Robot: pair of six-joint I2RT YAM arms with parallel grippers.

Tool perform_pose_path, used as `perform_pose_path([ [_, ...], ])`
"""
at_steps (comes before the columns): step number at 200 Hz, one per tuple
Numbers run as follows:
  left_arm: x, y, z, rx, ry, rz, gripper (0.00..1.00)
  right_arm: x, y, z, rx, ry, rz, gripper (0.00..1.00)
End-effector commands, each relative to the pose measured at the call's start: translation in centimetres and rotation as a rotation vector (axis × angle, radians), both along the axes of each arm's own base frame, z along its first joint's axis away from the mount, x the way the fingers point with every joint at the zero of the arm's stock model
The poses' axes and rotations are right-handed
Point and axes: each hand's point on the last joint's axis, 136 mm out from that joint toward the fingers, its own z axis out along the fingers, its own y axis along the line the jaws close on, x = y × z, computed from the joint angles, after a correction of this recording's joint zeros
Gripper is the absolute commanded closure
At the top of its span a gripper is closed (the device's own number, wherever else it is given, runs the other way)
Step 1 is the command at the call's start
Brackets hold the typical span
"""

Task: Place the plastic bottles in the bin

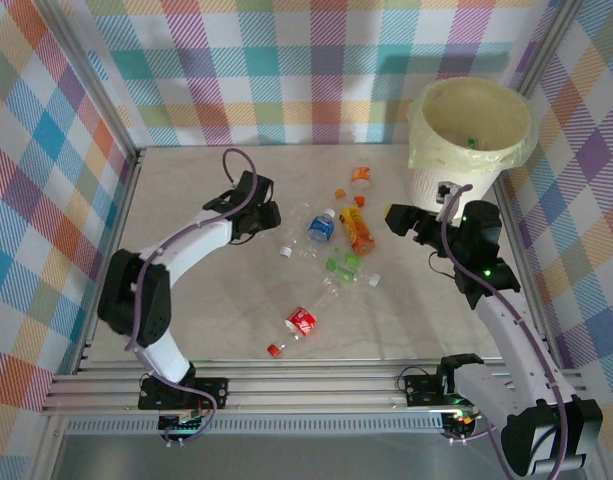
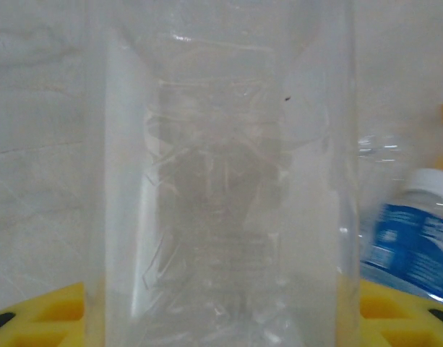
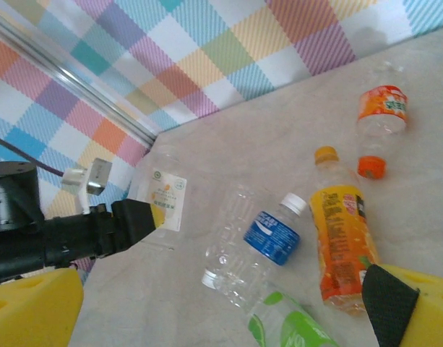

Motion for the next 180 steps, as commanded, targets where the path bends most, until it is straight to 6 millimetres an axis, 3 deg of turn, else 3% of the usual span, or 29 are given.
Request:
perform_pose_path([
  [1, -0.8, -0.9, 4.1, -0.119, -0.105, -0.053, 0.70, -0.1, 1.7, 3.3, 0.054, -0.104, 0.105, 0.00],
  [16, -2.0, -1.7, 5.9, -0.183, -0.139, -0.112, 0.70, 0.3, 2.2, 4.3, 0.059, -0.112, 0.136, 0.00],
  [42, -3.7, -4.0, 10.7, -0.350, -0.269, -0.252, 0.70, 1.0, 3.3, 5.9, 0.081, -0.114, 0.210, 0.00],
  [85, -6.7, -7.6, 17.9, -0.598, -0.431, -0.492, 0.69, 0.7, 5.3, 9.2, 0.111, -0.143, 0.386, 0.00],
  [147, -8.3, -12.0, 23.7, -0.915, -0.478, -0.673, 0.68, 0.7, 7.6, 12.1, 0.201, -0.101, 0.510, 0.00],
  [180, -9.5, -14.8, 24.7, -0.980, -0.446, -0.741, 0.67, 1.7, 9.1, 12.7, 0.237, -0.058, 0.536, 0.00],
])
